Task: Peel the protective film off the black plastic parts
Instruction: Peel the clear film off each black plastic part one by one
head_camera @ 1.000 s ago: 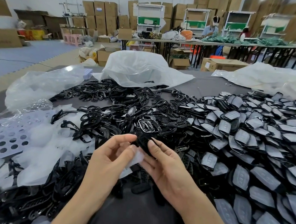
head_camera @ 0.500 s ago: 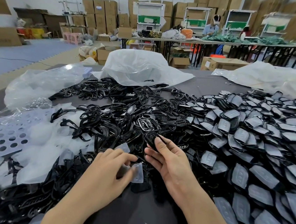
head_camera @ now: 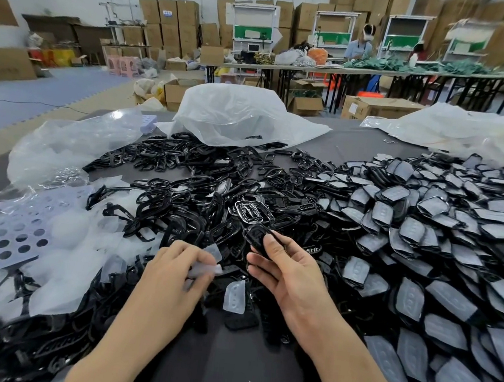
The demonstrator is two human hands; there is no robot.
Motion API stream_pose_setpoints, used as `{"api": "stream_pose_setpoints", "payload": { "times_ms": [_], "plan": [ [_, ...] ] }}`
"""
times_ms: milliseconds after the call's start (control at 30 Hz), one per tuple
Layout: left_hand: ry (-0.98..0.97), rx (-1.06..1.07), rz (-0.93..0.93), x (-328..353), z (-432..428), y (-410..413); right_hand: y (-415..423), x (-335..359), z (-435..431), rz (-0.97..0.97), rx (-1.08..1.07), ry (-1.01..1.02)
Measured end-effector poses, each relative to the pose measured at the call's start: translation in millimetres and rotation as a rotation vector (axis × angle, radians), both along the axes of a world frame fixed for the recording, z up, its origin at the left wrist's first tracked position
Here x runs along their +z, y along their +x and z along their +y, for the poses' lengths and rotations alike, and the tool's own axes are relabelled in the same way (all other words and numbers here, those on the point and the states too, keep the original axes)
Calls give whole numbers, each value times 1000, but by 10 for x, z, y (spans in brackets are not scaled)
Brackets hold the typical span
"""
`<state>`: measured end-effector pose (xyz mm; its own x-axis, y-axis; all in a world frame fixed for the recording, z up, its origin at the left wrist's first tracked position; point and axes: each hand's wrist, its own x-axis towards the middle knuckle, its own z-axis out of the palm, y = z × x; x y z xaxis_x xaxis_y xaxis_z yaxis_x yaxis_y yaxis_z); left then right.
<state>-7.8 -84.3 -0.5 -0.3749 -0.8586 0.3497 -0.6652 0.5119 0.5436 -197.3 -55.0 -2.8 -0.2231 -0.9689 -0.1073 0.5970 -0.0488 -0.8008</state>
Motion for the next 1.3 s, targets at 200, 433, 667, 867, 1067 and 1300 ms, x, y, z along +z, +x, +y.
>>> {"api": "stream_pose_setpoints", "payload": {
  "times_ms": [200,433,667,867,1067,1300],
  "plan": [
    [230,-49,453,116,107,-116,27,12,15,55,-19,-29],
    [366,-112,606,97,171,-248,66,-6,26,74,21,-36],
    [451,-72,765,77,145,-243,21,-8,8,29,-69,-54],
    [476,-215,663,127,201,-215,0,-57,-3,71,-138,-57],
    [419,-206,643,121,224,-290,9,-67,5,139,-151,-48],
    [278,-121,613,40,196,-292,74,-71,42,301,-65,-19]
  ]
}}
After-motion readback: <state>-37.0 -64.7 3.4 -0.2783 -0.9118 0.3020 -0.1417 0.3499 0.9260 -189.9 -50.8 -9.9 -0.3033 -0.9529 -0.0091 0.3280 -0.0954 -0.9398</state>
